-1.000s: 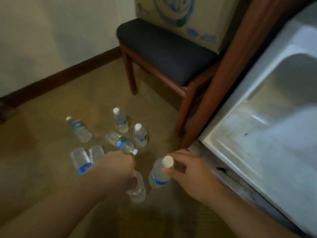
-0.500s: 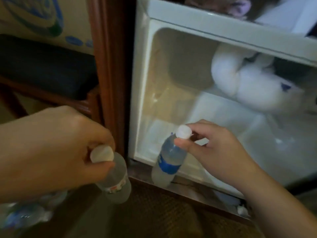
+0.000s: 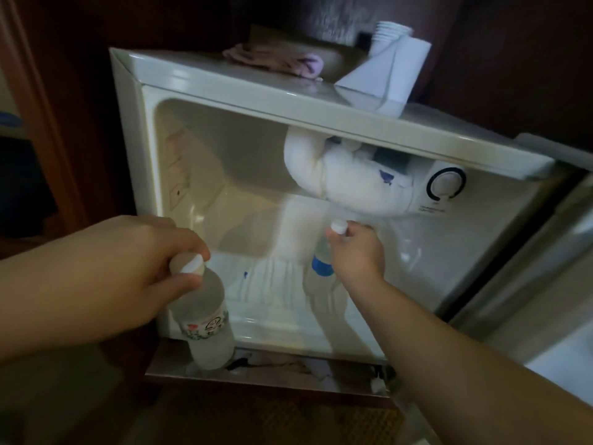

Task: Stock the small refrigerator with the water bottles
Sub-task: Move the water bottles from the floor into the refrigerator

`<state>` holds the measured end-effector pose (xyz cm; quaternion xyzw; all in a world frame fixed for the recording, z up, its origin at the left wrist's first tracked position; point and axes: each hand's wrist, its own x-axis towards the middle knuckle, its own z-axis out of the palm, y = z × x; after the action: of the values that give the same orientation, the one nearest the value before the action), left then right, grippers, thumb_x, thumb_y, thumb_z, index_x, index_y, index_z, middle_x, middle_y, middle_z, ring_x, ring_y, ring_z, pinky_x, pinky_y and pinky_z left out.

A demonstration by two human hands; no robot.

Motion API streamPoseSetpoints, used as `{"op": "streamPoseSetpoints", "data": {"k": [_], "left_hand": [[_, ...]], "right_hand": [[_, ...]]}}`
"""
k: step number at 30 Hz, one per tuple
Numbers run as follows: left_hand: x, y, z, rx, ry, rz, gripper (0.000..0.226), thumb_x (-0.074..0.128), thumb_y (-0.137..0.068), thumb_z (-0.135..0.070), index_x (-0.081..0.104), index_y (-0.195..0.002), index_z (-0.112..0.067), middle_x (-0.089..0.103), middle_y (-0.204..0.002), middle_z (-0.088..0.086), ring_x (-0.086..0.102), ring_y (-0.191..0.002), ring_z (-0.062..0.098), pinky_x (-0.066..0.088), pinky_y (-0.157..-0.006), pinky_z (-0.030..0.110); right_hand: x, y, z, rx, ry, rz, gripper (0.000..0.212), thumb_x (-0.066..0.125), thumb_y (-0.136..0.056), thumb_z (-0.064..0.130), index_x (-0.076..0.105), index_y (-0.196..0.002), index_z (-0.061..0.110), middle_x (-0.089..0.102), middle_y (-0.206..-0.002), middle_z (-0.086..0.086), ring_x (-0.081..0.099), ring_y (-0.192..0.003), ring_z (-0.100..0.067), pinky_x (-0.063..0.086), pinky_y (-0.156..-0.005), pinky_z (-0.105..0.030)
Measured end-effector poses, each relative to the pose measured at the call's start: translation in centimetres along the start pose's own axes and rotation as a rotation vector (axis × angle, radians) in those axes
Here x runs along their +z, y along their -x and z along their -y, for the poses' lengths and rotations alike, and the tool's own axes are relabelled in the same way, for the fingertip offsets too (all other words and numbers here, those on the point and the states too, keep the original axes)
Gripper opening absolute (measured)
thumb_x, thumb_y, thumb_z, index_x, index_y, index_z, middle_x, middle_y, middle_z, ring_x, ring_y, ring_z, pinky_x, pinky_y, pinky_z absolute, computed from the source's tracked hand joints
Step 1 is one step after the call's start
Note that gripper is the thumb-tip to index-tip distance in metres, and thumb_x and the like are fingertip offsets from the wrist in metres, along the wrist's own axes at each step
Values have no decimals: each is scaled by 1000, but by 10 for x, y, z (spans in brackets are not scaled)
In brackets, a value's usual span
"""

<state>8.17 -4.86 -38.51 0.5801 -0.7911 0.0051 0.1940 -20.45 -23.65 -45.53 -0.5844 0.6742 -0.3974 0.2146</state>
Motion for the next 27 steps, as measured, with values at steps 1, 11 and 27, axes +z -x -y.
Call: {"op": "streamPoseSetpoints", "data": {"k": [1,11,27], "left_hand": [[5,-2,-1,-3,-1,-15,33,77,-80,-48,66,-111,-48,54,-77,-27,57,-57,-3,53,-53,24],[19,-19,-1,34,143,-111,33,28,-94,-78,45,-121,-71,53,-97,-34,61,-79,-8,57,-65,29],[60,-78,-25,-152,334,-256,29,67,-90,-44,75,-116,-33,67,-95,-20,65,-89,0,57,-80,30]], "right_hand": [[3,-9,-5,34,-8,-35,18,63,-98,39,70,-97,22,64,-113,-1,62,-85,-24,40,-65,-29],[10,-82,-40,135,107,-268,37,68,-95,46,74,-109,13,71,-117,-7,67,-106,-34,53,-92,-38],[13,-75,-51,87,120,-369,52,75,-90,29,57,-134,8,61,-133,-15,60,-120,-38,53,-96,-45]]}}
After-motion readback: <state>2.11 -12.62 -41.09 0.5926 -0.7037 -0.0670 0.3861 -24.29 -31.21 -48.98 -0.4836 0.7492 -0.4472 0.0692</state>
